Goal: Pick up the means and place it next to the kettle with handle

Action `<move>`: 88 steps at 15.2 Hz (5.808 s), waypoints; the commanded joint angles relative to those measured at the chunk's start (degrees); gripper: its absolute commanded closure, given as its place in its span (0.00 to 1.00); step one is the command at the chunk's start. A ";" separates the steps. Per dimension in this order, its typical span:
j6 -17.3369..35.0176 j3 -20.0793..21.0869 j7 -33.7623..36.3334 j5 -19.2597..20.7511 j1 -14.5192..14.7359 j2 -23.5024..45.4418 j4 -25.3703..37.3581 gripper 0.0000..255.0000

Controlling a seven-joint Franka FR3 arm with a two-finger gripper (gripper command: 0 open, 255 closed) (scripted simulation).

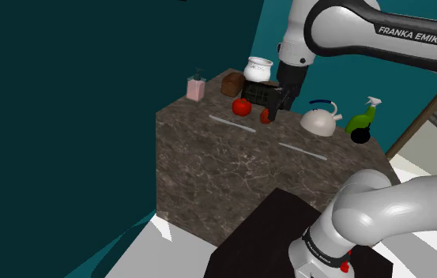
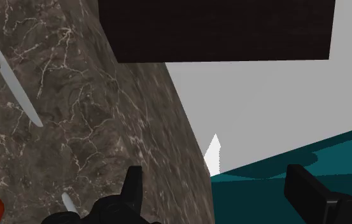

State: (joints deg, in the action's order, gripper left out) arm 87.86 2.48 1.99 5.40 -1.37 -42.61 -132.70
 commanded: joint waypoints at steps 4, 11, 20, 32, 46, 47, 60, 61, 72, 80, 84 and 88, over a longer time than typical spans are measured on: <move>4.07 -2.96 -4.24 1.80 -0.41 4.04 -0.16 0.00; 13.05 -9.20 -13.83 4.44 -1.12 15.85 2.41 0.00; 21.97 -15.22 -26.37 3.54 -1.75 34.48 11.54 0.00; 25.65 -16.94 -42.44 -3.20 -5.62 62.55 34.04 0.00; 30.82 -16.77 -43.02 -3.69 -6.24 65.16 31.42 0.00; 30.81 -16.77 -43.02 -3.69 -6.24 65.17 31.44 0.00; 29.54 -16.84 -43.04 -3.56 -6.18 64.47 32.03 1.00; 28.89 -16.87 -43.06 -3.49 -6.15 64.13 32.35 1.00; 21.51 -17.14 -43.34 -2.94 -5.94 61.22 36.90 1.00; 15.86 -17.27 -43.68 -2.72 -5.90 59.94 41.32 1.00; 12.93 -17.33 -43.90 -2.67 -5.92 59.60 43.93 1.00; 9.91 -17.38 -44.15 -2.67 -5.97 59.47 46.83 1.00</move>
State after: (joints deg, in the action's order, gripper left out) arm 98.79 -14.85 -41.94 2.80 -7.22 16.64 -87.10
